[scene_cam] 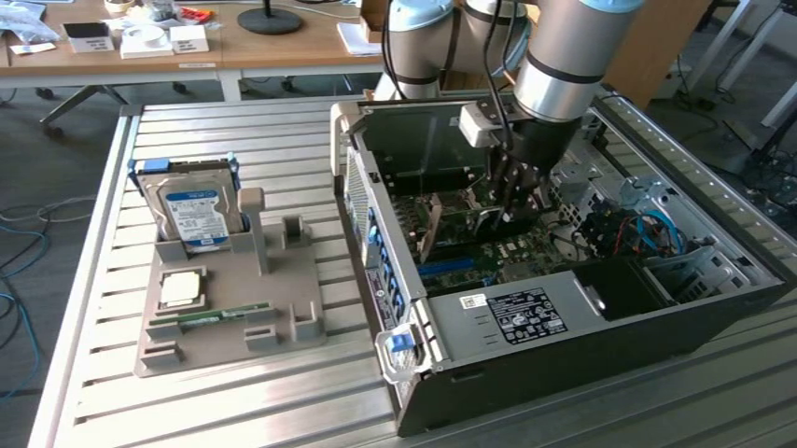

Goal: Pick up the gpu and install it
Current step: 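Insert the gpu into the slot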

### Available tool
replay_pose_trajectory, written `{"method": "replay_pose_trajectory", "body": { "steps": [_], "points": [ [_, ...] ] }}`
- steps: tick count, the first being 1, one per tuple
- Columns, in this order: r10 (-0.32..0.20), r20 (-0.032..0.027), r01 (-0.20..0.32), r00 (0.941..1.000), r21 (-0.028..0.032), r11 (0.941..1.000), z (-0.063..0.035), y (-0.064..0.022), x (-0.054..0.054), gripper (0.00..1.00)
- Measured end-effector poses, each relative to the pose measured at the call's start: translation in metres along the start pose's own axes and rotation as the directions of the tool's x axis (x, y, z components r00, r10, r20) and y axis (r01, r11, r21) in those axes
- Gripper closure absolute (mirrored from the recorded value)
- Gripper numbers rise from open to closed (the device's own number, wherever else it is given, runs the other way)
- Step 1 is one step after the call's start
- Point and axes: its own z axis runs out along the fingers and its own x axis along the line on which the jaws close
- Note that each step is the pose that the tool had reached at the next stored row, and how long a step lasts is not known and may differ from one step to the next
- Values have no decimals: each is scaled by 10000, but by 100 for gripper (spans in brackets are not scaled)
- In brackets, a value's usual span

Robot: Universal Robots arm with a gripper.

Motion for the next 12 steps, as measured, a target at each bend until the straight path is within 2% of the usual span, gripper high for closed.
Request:
{"method": "replay_pose_trajectory", "body": {
  "steps": [12],
  "points": [
    [0,-1,0,10000,12,10000,-1,93,22,73]
  ]
}}
